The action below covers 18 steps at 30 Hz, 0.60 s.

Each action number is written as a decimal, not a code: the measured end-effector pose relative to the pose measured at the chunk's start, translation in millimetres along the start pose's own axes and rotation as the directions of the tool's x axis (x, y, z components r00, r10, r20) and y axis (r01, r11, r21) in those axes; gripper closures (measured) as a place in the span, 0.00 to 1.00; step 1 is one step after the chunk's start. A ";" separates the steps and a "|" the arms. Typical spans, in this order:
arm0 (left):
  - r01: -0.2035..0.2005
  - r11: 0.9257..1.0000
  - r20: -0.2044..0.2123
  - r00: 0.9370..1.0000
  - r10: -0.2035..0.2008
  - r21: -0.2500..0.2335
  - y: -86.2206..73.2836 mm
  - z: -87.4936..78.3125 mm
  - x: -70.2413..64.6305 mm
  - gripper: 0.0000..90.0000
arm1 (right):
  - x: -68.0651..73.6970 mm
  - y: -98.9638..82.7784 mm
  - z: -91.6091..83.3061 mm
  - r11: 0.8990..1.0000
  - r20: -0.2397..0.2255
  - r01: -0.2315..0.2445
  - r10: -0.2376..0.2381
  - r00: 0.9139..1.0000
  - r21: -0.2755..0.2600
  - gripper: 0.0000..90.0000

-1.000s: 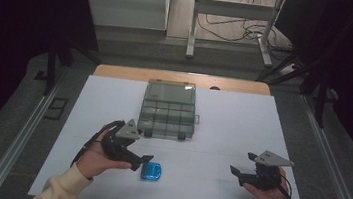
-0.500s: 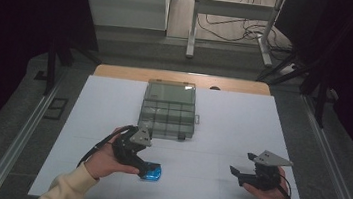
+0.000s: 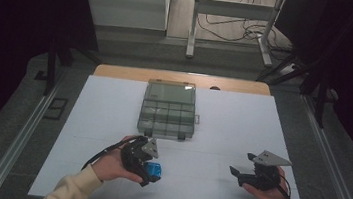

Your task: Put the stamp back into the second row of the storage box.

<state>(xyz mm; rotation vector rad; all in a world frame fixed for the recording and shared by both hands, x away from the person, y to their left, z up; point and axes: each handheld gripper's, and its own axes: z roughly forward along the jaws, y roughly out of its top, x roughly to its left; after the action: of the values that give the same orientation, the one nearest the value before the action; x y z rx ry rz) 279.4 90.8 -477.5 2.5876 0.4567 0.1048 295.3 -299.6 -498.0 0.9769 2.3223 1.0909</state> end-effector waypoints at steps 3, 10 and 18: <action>0.000 1.000 0.013 1.000 -0.001 0.017 -1.5 7.4 0.8 0.12 | 0.1 0.0 0.5 1.000 0.000 0.002 -0.002 1.000 0.003 0.19; 0.012 0.997 0.037 0.999 -0.015 0.081 -7.0 26.7 8.6 0.15 | 0.6 -0.1 0.8 1.000 -0.001 0.005 -0.005 1.000 0.004 0.19; -0.030 0.993 0.006 1.000 0.030 0.111 -8.3 33.9 5.7 0.30 | 0.8 -0.3 1.0 1.000 0.000 0.008 -0.008 1.000 0.011 0.19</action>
<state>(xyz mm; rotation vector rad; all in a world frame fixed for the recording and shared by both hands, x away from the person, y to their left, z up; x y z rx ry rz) 287.7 83.5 -511.2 2.7034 0.4335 0.0858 295.2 -298.6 -498.9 0.9706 2.3325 1.0766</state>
